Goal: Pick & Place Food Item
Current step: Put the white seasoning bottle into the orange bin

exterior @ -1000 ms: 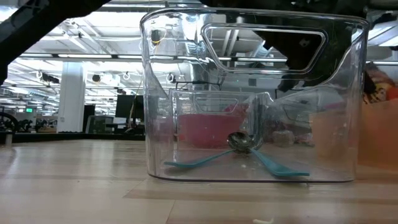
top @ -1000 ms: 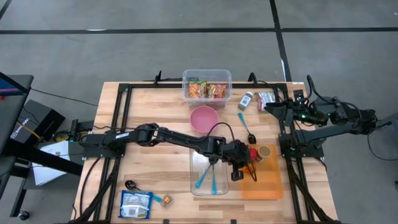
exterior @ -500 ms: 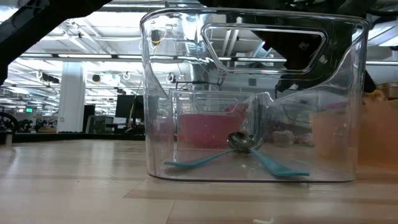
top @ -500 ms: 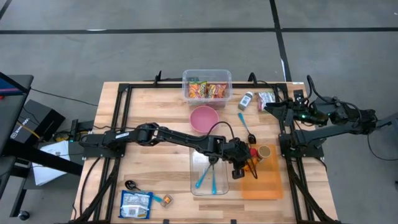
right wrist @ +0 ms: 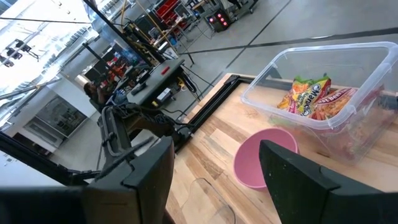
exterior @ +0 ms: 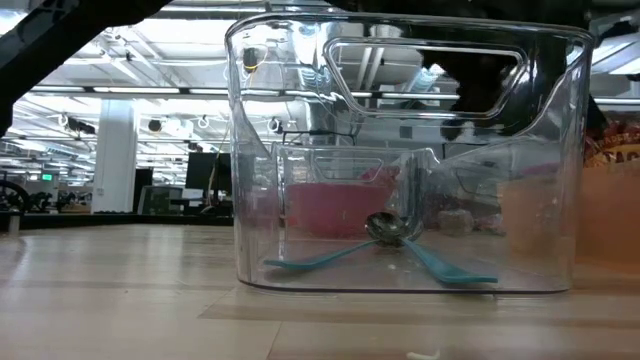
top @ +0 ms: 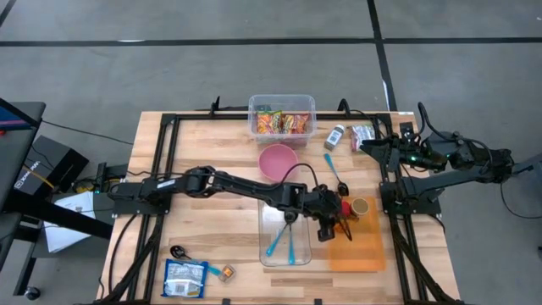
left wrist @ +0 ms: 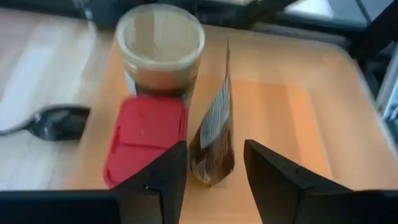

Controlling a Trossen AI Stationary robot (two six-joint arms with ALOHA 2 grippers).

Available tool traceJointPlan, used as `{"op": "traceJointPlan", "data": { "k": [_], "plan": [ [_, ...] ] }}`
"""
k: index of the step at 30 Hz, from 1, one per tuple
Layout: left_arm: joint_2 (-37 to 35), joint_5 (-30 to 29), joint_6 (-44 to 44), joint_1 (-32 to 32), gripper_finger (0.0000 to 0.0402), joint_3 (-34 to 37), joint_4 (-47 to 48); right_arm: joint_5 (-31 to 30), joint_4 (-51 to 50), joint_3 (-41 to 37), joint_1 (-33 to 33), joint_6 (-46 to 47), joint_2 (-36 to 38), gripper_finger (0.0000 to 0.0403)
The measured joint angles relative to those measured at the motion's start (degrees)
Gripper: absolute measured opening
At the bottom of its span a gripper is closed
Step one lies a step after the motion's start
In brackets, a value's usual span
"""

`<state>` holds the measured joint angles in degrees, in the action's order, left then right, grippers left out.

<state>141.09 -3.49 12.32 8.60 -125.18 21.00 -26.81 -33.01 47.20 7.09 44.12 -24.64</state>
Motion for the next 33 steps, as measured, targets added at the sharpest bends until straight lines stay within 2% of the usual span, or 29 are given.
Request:
{"op": "traceJointPlan", "data": {
  "k": [9, 16, 22, 29, 33],
  "plan": [
    [-2.3, 1.3, -1.5, -0.2, 0.0158, 0.0, -1.0, 0.0, 0.0, 0.0, 0.0, -0.2, 0.0, 0.0228],
    [-7.4, 2.3, -5.5, 0.0, 0.0161, 0.0, 1.0, 0.1, 0.0, 0.0, 0.0, -0.2, 0.1, 0.0228],
    [-14.5, 2.3, -10.5, 0.0, 0.0164, 0.0, 10.8, 0.1, -0.4, 0.0, 0.0, -0.2, 0.1, 0.0228],
    [-22.6, 2.2, -10.6, 0.0, 0.0165, 0.0, 23.9, 0.1, -0.5, 0.0, 0.0, -0.5, 0.1, 0.0228],
    [-27.4, 0.8, -10.6, 0.0, 0.017, 0.0, 30.5, 3.1, -0.2, 0.0, 0.0, -3.8, 0.1, 0.0228]
  ]
}}
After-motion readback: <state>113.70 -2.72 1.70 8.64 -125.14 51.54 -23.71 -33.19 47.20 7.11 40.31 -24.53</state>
